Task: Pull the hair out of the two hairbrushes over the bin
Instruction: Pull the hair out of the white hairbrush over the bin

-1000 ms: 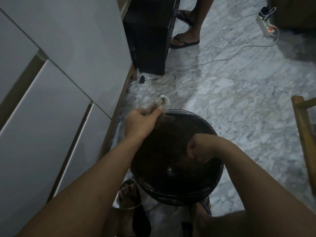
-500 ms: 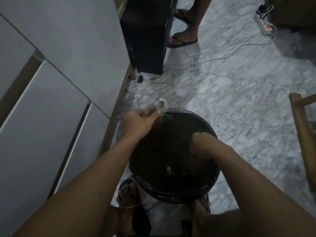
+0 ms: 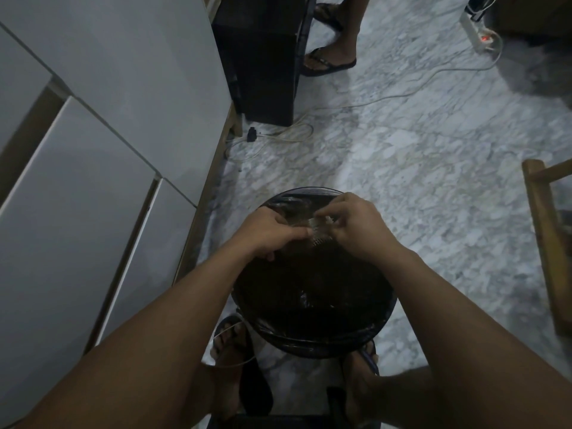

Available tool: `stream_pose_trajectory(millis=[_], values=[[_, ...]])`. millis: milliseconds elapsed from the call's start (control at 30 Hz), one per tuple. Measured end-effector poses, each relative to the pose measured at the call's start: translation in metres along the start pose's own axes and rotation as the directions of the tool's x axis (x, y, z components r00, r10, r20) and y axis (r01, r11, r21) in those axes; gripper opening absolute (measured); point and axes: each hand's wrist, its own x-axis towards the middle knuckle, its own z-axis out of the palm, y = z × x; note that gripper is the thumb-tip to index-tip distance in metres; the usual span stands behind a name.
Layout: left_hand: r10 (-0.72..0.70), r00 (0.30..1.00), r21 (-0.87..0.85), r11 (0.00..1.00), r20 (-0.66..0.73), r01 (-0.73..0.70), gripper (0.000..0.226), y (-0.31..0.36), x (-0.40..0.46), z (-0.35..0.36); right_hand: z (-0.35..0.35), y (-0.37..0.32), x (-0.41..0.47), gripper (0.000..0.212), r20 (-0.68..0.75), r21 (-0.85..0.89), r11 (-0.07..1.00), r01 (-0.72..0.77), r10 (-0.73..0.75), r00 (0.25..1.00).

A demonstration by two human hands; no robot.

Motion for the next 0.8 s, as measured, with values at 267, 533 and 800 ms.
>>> stream_pose_trajectory(millis=[267,533,800], values=[[-0.107,0.992,-0.089,0.991,-0.069,0.101,0.047,-0.009,0.005,-0.008,-0.015,0.016,0.005,0.015,-0.191,-0.047,0.957,-0.287,0.274,0.943],[-0.093,0.996,-0.237,0.967,0.001,0.090,0.022,0.000,0.001,-0.008,-0.010,0.010,0.000,0.028,0.039,-0.112,0.959,-0.262,0.268,0.963],[-0.008,0.994,-0.135,0.991,0.105,0.022,0.011,0.004,-0.003,-0.006,0.000,-0.005,0.001,0.025,-0.110,-0.052,0.999,-0.001,-0.005,0.994]])
